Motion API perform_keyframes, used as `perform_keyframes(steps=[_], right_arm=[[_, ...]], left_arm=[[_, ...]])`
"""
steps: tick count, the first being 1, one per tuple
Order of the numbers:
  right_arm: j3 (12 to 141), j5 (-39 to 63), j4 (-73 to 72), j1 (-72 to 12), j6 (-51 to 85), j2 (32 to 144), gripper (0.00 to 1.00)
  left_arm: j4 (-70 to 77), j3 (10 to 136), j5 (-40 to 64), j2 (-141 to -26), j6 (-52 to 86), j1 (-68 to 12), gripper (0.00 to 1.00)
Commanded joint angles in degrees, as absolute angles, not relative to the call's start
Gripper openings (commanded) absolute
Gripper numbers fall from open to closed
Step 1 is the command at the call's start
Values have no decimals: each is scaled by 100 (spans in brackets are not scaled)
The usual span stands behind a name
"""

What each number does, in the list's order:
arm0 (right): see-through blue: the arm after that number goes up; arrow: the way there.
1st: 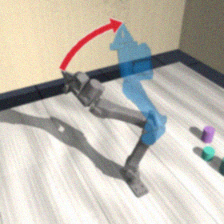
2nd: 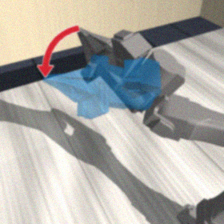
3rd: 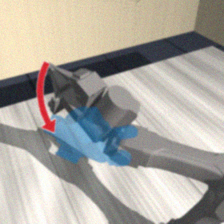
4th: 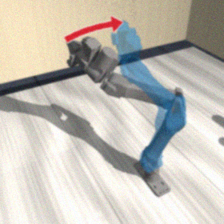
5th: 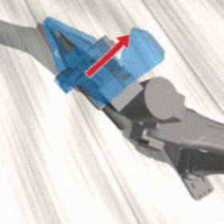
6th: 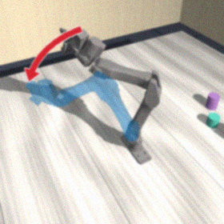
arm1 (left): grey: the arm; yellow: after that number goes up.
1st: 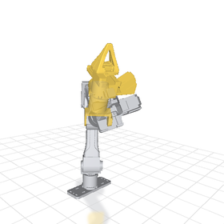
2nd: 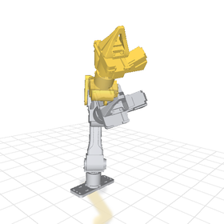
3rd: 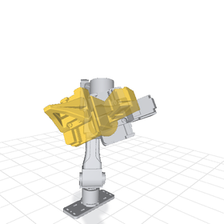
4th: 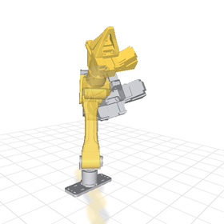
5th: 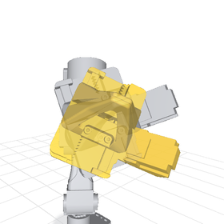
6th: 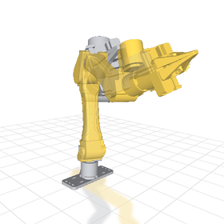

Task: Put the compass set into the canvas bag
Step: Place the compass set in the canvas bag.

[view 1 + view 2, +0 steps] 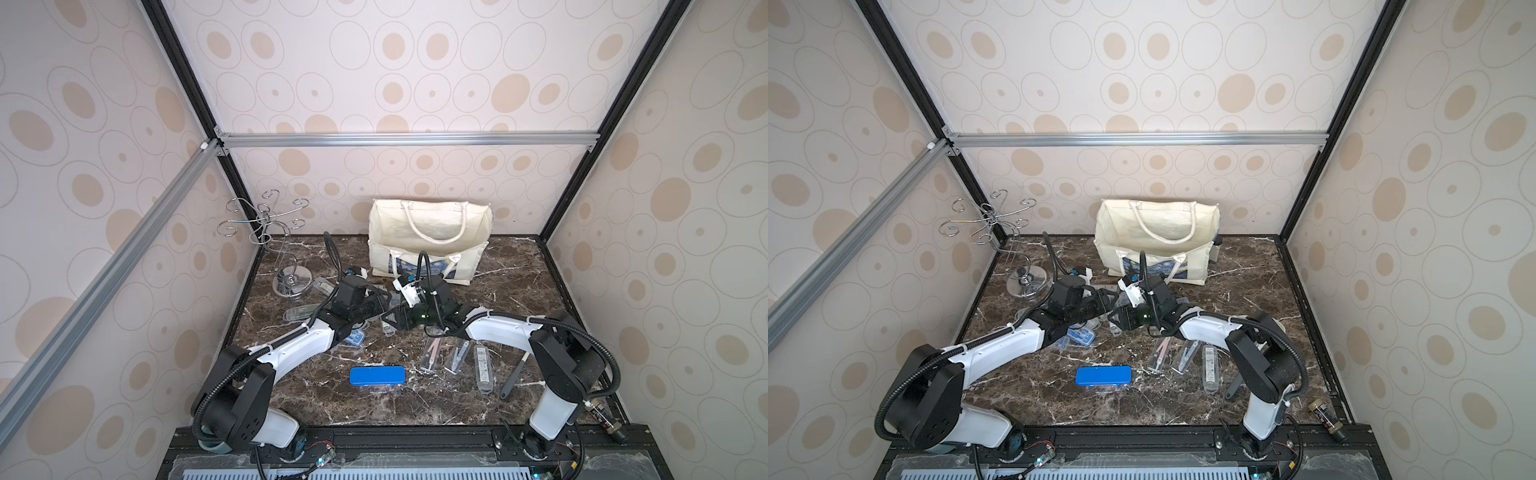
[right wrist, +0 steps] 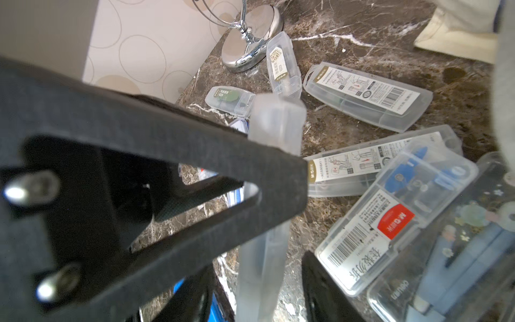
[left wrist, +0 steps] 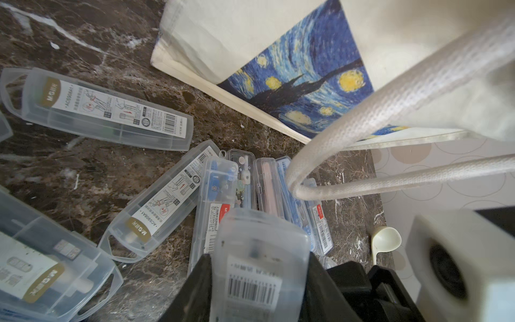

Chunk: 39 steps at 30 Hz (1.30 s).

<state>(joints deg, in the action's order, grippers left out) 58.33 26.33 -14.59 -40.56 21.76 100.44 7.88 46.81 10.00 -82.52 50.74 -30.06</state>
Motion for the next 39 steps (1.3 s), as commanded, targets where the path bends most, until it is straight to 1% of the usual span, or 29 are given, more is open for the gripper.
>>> perform_keyframes(steps=[1, 6, 8, 10, 16, 18, 20, 21, 23, 25, 29, 32, 36, 39], right_arm=[[6001, 2707, -1610, -4102, 2289, 10196, 45], [6051, 2751, -1672, -4104, 2417, 10299, 37], [6065, 2760, -1679, -4100, 2450, 10323, 33], [6081, 2781, -1697, -4103, 2442, 10327, 26], [6135, 2786, -1569, -4104, 2387, 10302, 20], [6144, 2770, -1528, -4104, 2361, 10288, 16], [6169, 2773, -1472, -4103, 2338, 10283, 16], [6185, 2782, -1450, -4102, 2331, 10274, 16], [6218, 2795, -1392, -4104, 2321, 10267, 16], [6249, 2815, -1308, -4104, 2289, 10257, 16], [6412, 2890, -879, -4101, 2070, 10178, 16], [6690, 2865, -246, -4104, 1780, 10079, 16], [7187, 2874, 628, -4104, 1293, 9960, 16], [7639, 2988, 1183, -4109, 983, 9890, 15]], left_arm=[[1075, 4759, 998, -8237, 5244, -3030, 44], [1169, 4669, 971, -8144, 5287, -3032, 44], [1161, 4664, 966, -8122, 5279, -3032, 44], [1130, 4658, 950, -8116, 5265, -3033, 44], [1203, 4577, 932, -8079, 5289, -3032, 45], [1239, 4555, 945, -8079, 5288, -3030, 48], [1295, 4521, 973, -8073, 5271, -3028, 52], [1331, 4509, 990, -8061, 5268, -3028, 58], [1390, 4457, 1002, -8039, 5245, -3029, 77], [1395, 4430, 965, -7934, 5132, -3023, 99], [1093, 4430, 496, -7453, 4789, -2952, 100], [652, 4382, -347, -6794, 4560, -2900, 100], [4, 4148, -1724, -5858, 4604, -2831, 100], [-114, 3833, -2164, -5206, 4601, -2788, 100]])
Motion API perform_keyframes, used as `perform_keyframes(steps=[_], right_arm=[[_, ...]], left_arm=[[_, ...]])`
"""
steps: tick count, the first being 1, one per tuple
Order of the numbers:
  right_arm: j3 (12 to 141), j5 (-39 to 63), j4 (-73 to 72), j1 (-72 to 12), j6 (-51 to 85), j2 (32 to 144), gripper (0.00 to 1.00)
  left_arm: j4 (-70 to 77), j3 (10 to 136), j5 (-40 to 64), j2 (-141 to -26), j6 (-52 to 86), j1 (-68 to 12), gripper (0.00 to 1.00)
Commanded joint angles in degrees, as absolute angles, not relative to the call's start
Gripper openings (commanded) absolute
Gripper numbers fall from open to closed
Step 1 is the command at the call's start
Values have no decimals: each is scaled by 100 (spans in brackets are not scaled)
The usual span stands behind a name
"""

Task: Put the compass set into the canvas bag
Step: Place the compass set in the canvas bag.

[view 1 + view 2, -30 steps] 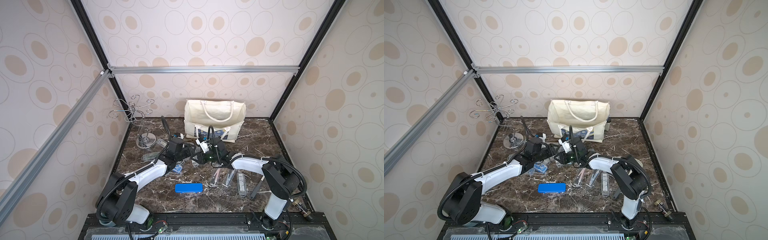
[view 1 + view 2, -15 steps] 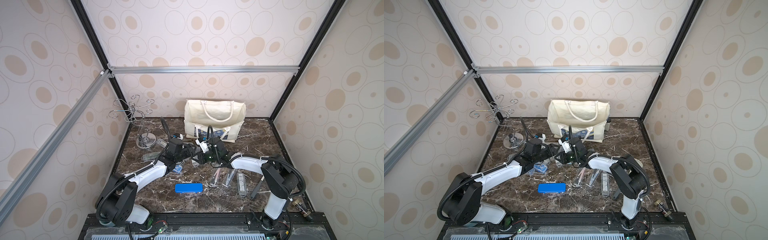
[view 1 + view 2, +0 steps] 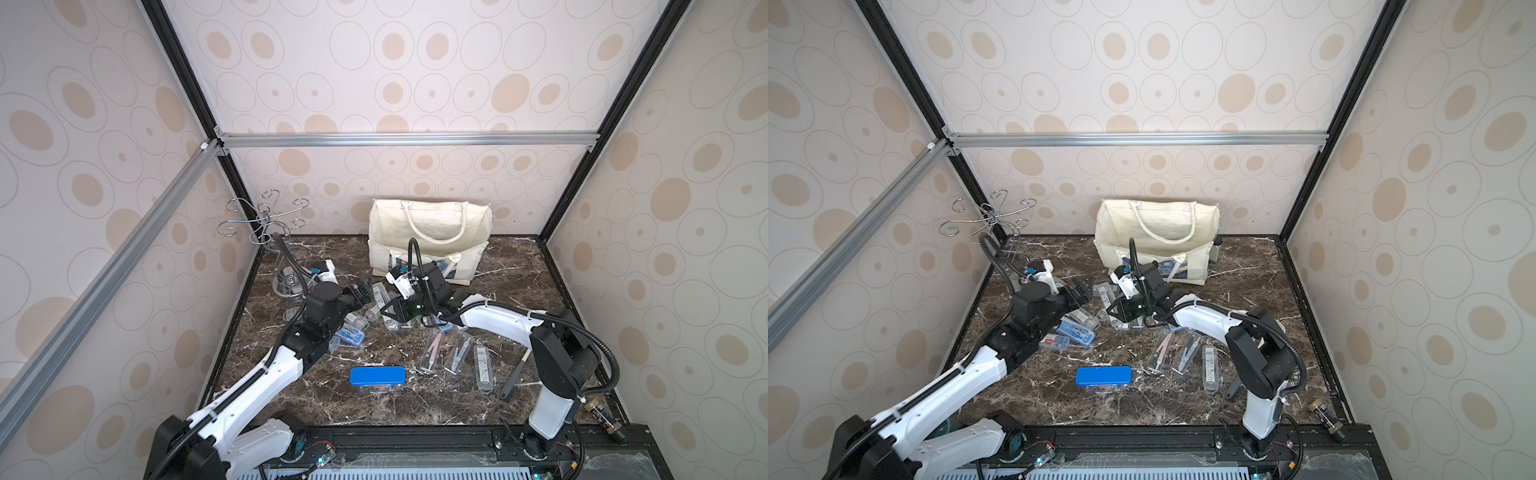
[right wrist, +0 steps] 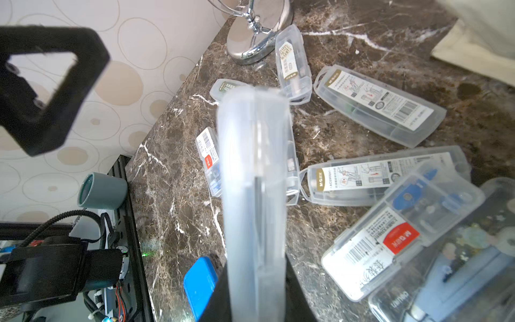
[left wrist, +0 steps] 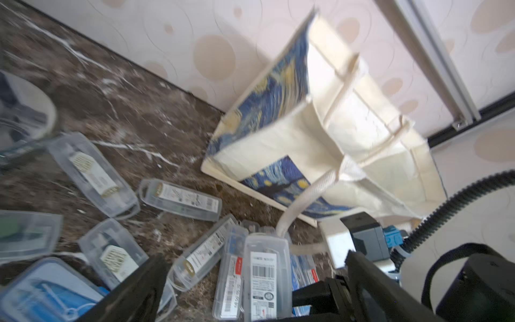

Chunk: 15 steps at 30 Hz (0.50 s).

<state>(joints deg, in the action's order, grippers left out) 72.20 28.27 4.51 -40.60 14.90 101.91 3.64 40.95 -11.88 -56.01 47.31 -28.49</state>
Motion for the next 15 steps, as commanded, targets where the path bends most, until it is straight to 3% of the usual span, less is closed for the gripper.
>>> perform_keyframes(steps=[1, 15], right_arm=[[7808, 3012, 1354, -4099, 906, 9870, 15], [10519, 3040, 2837, -3558, 134, 10135, 15]], left_arm=[[-140, 3723, -2230, -5015, 4617, -2772, 100], [-467, 2875, -2390, -3937, 5132, -2726, 100]])
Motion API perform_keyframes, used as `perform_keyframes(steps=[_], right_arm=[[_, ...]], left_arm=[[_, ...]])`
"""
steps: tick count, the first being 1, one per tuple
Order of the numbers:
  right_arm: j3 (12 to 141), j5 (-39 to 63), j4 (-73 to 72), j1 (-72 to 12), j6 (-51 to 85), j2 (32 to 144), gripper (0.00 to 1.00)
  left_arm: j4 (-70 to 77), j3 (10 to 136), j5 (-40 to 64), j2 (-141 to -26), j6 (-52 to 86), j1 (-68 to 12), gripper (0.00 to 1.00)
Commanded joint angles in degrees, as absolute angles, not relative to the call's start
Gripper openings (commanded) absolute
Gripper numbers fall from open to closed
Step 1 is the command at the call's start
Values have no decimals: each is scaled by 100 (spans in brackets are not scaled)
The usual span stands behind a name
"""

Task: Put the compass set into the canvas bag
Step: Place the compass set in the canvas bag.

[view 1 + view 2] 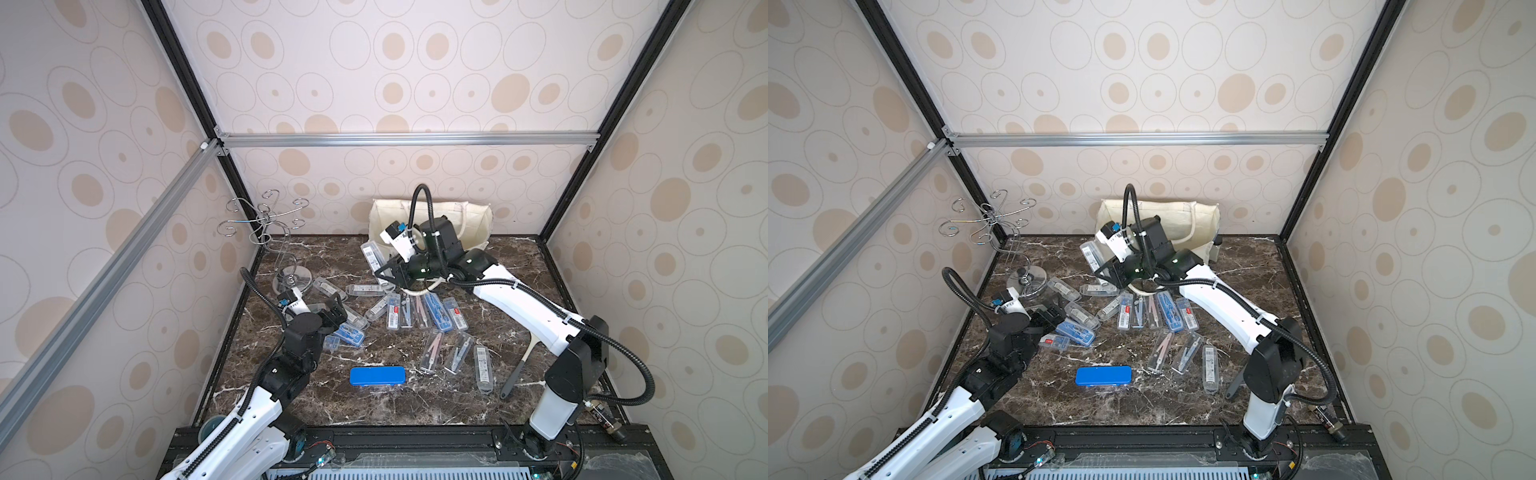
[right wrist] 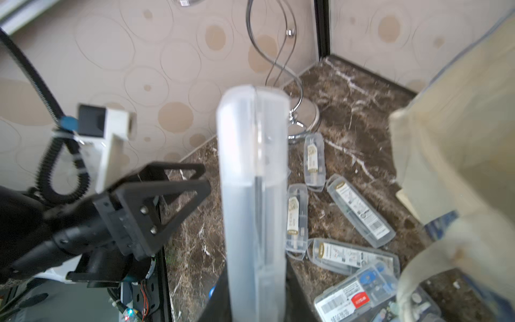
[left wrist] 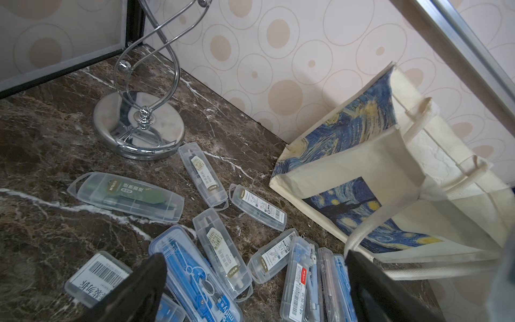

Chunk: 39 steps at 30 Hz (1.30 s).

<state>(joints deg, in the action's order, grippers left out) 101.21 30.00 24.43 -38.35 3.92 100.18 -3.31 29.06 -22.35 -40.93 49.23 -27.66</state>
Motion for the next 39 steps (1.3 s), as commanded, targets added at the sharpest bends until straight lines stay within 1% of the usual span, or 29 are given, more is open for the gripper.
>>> perform_keyframes(steps=[1, 5, 9, 14, 19, 24, 29, 33, 36, 39], right_arm=[[10664, 3047, 2891, -3465, 114, 10187, 15], [11230, 2953, 3097, -2999, -68, 10490, 15], [11468, 2920, 3077, -2443, -45, 10817, 15], [11716, 2952, 3208, -1867, -102, 11331, 15], [12032, 3003, 3569, -1474, -496, 11809, 15], [12559, 2928, 4362, -1345, -1261, 12194, 16], [13647, 2713, 5559, -1336, -2186, 12780, 16], [14215, 2750, 6187, -1336, -2774, 13127, 16], [14352, 2709, 6365, -1340, -3091, 13266, 16], [14360, 2520, 6276, -1336, -3088, 13347, 16]], left_arm=[[-458, 2828, -2382, -3898, 5157, -2726, 100], [-554, 2738, -2449, -3741, 5247, -2718, 100], [-660, 2748, -2549, -3657, 5228, -2722, 100], [-658, 2773, -2537, -3750, 5209, -2716, 100], [-537, 2780, -2427, -3954, 5208, -2704, 100], [-484, 2804, -2360, -4135, 5213, -2700, 100], [-466, 2786, -2354, -4184, 5230, -2692, 100], [-447, 2769, -2336, -4192, 5235, -2682, 100], [-440, 2777, -2336, -4211, 5221, -2674, 100], [-423, 2786, -2314, -4236, 5228, -2672, 100]])
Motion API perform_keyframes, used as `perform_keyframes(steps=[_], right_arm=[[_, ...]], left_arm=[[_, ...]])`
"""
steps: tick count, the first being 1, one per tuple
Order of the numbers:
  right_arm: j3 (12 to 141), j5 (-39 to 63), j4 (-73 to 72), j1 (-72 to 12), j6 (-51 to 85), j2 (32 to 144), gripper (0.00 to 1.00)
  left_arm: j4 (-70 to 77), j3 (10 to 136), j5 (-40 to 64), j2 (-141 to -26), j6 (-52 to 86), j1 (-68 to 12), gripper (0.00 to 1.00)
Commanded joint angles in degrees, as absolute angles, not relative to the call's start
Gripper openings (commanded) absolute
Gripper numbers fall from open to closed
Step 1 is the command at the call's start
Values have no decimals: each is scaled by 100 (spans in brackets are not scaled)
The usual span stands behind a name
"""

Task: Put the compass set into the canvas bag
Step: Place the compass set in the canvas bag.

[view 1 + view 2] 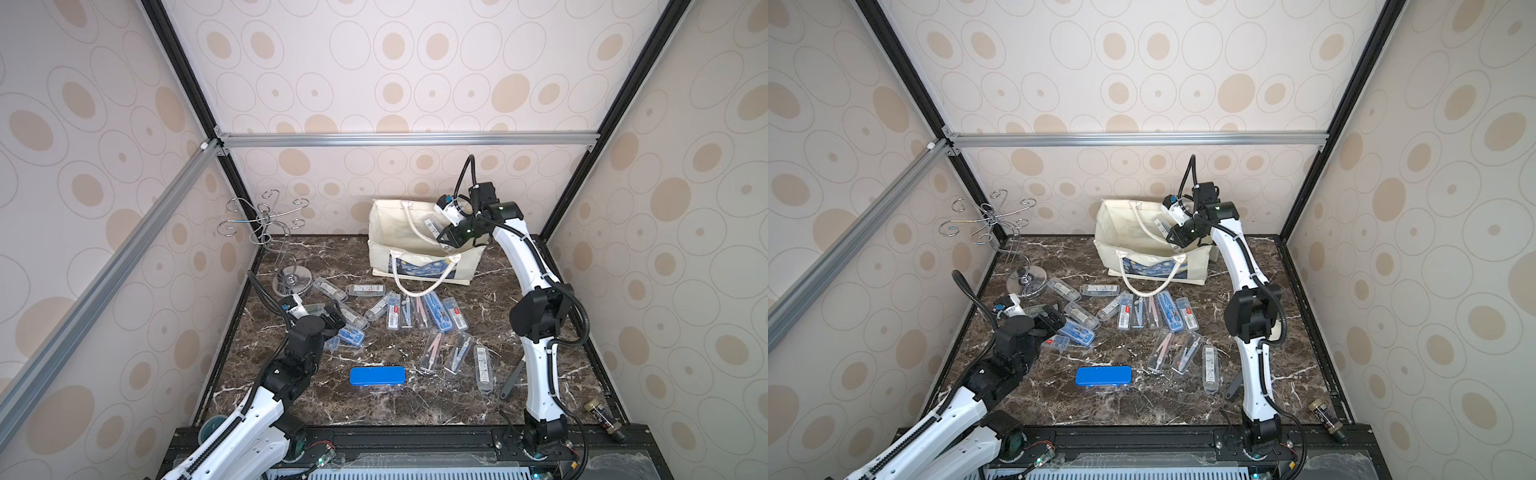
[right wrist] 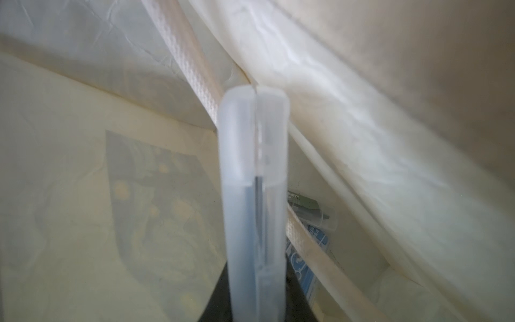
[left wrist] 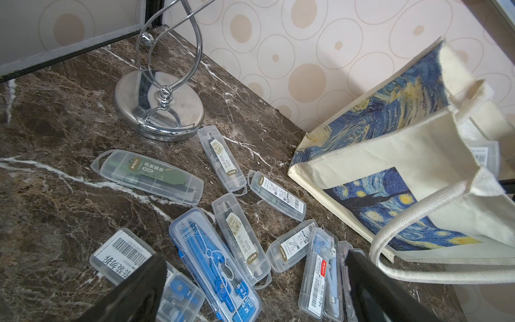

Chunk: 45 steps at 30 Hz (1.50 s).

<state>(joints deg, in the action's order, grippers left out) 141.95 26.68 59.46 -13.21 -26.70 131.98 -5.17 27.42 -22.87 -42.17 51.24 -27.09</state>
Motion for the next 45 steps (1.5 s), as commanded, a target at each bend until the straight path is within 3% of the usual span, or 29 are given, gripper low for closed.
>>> perform_keyframes(steps=[1, 17, 29, 45], right_arm=[[14361, 2412, 6215, -1338, -3027, 13375, 16], [14335, 1063, 5323, -1336, -2255, 13664, 24], [14168, 1464, 5000, -1336, -1848, 13452, 40], [13436, 2921, 4686, -1342, -1457, 12423, 43]], left_arm=[[-414, 2786, -2304, -4248, 5226, -2671, 100], [-339, 2653, -2163, -4252, 5296, -2656, 100], [-369, 2609, -2126, -4214, 5320, -2651, 100], [-1085, 2800, -2243, -4621, 5236, -2563, 100]])
